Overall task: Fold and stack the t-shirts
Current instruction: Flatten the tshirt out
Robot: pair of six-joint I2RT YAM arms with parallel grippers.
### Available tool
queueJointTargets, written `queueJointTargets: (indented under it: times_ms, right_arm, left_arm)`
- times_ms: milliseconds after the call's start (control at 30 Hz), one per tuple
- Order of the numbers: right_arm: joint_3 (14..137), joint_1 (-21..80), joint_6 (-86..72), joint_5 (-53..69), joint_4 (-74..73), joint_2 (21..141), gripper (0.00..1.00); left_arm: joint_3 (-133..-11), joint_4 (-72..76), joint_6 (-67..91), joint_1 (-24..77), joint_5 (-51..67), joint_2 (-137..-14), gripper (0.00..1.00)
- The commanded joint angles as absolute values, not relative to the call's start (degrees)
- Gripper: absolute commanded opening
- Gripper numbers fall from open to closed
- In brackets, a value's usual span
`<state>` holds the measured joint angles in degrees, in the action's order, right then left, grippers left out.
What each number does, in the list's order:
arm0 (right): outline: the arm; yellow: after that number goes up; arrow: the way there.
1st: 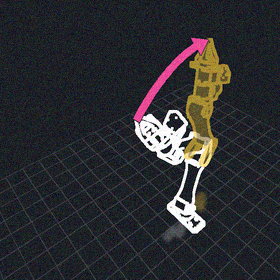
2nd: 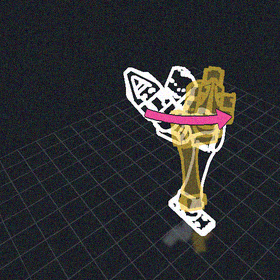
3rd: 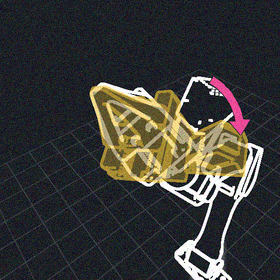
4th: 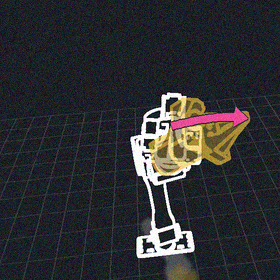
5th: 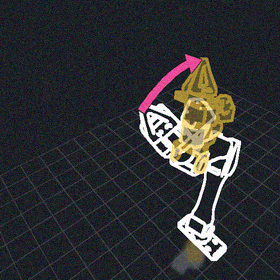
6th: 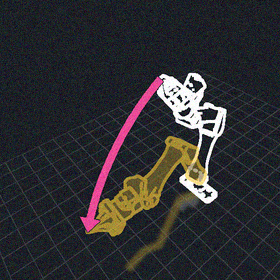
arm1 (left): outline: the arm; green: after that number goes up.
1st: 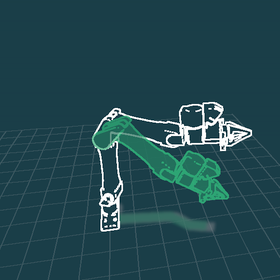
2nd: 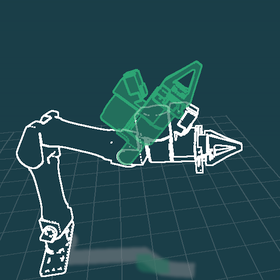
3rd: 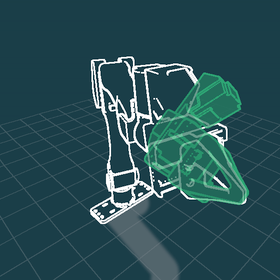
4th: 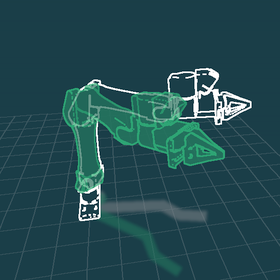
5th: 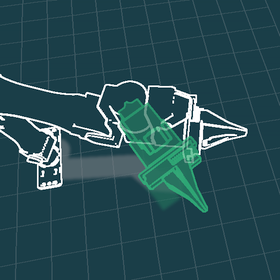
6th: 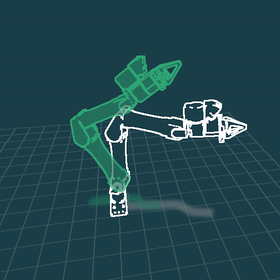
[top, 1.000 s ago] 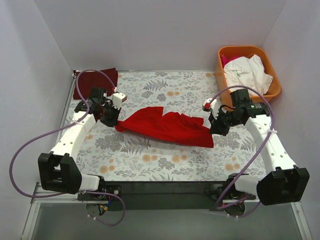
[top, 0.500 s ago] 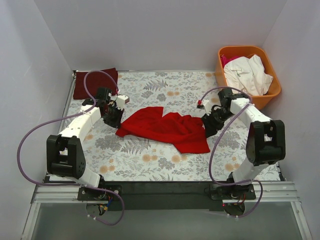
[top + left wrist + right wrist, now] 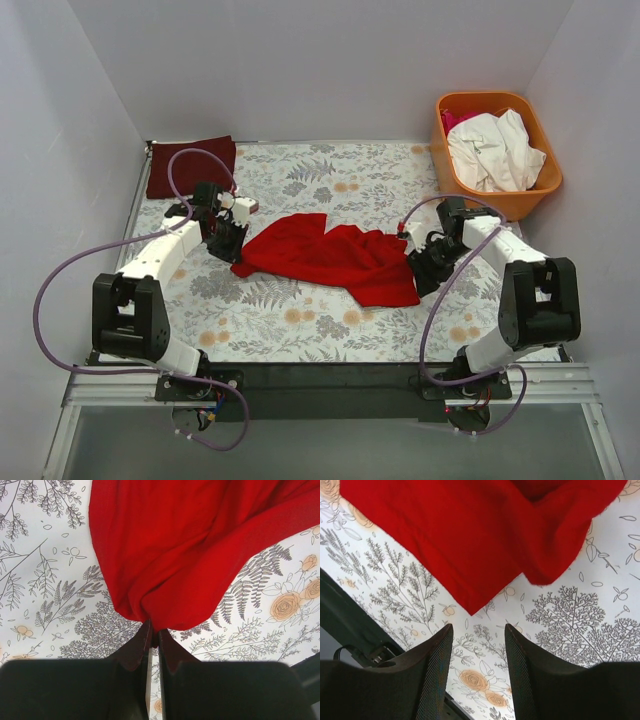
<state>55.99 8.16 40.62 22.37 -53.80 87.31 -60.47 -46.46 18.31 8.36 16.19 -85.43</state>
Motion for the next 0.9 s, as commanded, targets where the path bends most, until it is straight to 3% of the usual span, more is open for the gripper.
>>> queueJointTargets:
  times_ms: [0,367,467,500,567,867]
  right_arm:
    - [54.94,9.14,36.66,21.71,-49.75,88.85,0.52]
    - [48.61,13.27,32.26,18.10,-42.02,90.00,0.52]
    - [47.82,15.28,32.52,19.25,-41.14,90.00,0.38]
    - [47.64,15.55,32.52,19.42,-41.05,90.52,0.19]
    - [48.07,15.47,32.43,19.86,-41.13,91.14,0.01]
    - [64.39,7.23,38.93,34.44,-48.78,78.59,0.01]
  left_arm:
    - [-60.12,-45.44,18.81,8.09,17.14,-82.26,0.00]
    - [-57.75,-44.47,20.04,8.09,17.58,-80.86,0.00]
    - [-56.34,-43.95,21.00,8.09,18.10,-80.42,0.00]
    - [-56.16,-43.86,21.27,8.09,18.19,-80.25,0.00]
    - [-55.72,-44.12,21.88,8.09,18.45,-79.72,0.00]
    - [-64.13,-46.76,23.90,7.91,17.75,-76.91,0.00]
